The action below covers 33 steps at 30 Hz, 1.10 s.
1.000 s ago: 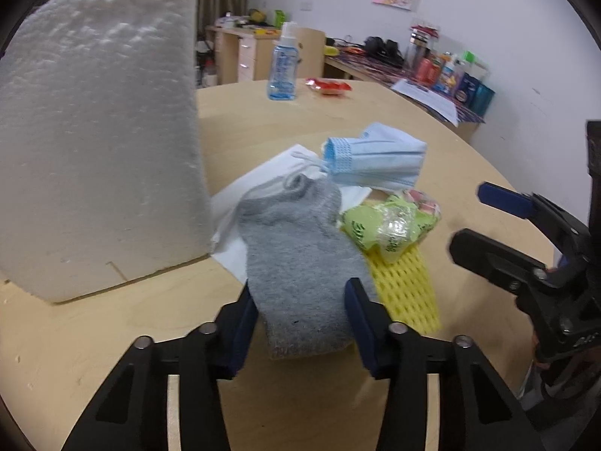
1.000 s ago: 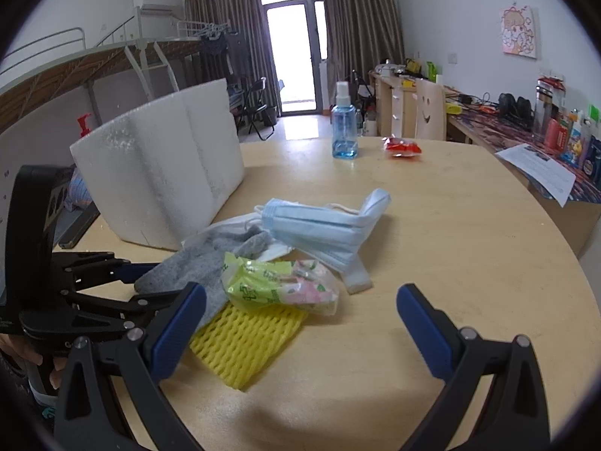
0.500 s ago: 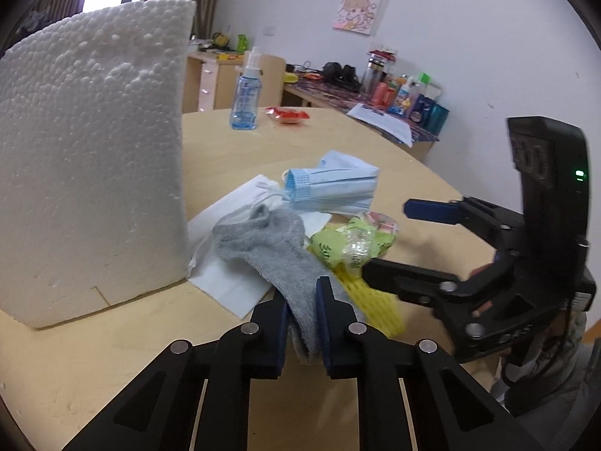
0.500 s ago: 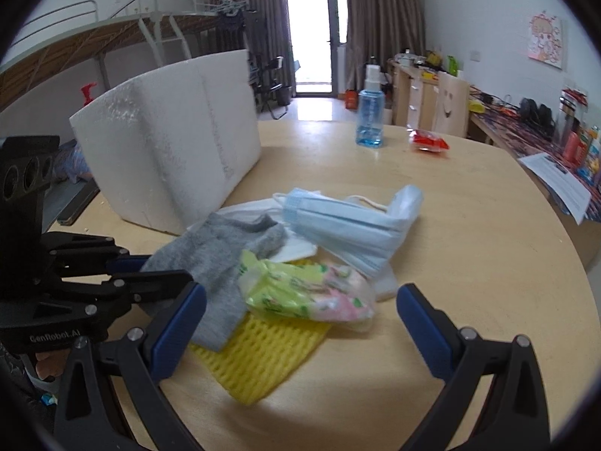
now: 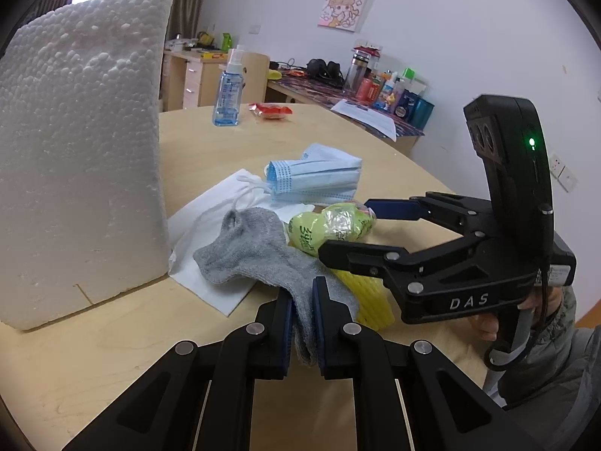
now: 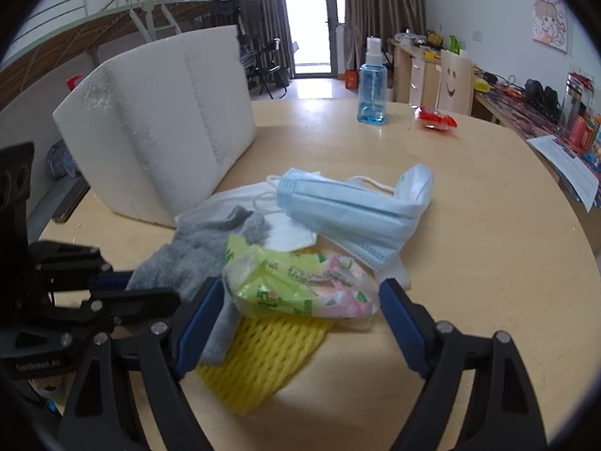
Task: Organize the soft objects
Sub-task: 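Close the left gripper on the grey sock while the right gripper grasps the green wipe pack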
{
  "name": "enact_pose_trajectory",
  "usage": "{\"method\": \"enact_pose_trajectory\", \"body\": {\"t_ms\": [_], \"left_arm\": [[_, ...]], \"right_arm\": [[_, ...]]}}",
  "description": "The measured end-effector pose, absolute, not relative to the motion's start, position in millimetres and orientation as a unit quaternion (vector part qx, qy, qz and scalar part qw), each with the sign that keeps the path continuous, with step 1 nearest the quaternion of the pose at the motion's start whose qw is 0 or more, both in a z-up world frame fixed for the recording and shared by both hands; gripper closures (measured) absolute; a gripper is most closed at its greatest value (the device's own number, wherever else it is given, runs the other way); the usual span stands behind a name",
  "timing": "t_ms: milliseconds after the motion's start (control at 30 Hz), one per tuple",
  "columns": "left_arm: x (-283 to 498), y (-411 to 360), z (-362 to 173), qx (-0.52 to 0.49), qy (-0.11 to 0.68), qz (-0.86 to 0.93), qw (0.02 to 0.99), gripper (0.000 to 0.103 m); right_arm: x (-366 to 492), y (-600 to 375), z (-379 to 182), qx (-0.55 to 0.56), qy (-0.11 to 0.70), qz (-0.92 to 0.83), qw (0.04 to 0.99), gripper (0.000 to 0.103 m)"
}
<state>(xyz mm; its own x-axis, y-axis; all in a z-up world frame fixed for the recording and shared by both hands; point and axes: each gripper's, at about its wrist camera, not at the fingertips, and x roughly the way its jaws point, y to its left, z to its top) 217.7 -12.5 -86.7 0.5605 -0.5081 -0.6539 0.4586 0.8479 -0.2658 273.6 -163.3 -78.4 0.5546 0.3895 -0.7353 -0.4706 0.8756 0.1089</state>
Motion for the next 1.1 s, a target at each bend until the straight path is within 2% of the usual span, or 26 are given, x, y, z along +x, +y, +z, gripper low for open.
{"method": "enact_pose_trajectory", "body": {"t_ms": [167,333,400,1100], "left_arm": [[217.8,-11.7,-89.9,-0.032,0.382,-0.274,0.882,0.092],[219.4,-10.9,-89.9,-0.037,0.383,-0.273,0.882,0.092],[217.7,-11.2,-88.8,-0.035,0.38,-0.273,0.883,0.092],[179.9,-12.2,-26.4,-0.035,0.271,-0.268,0.924,0.093]], "right_arm": [[275.5,-159.3,-79.3,-0.054,0.4,0.249,0.88,0.015],[276.4,-159.1,-81.0,-0.056,0.399,0.246,0.882,0.035],[275.3,-159.3,-80.9,-0.059,0.397,0.248,0.882,0.037],[216.6,-199.7,-18.7,-0.021,0.306,0.228,0.924,0.038]]}}
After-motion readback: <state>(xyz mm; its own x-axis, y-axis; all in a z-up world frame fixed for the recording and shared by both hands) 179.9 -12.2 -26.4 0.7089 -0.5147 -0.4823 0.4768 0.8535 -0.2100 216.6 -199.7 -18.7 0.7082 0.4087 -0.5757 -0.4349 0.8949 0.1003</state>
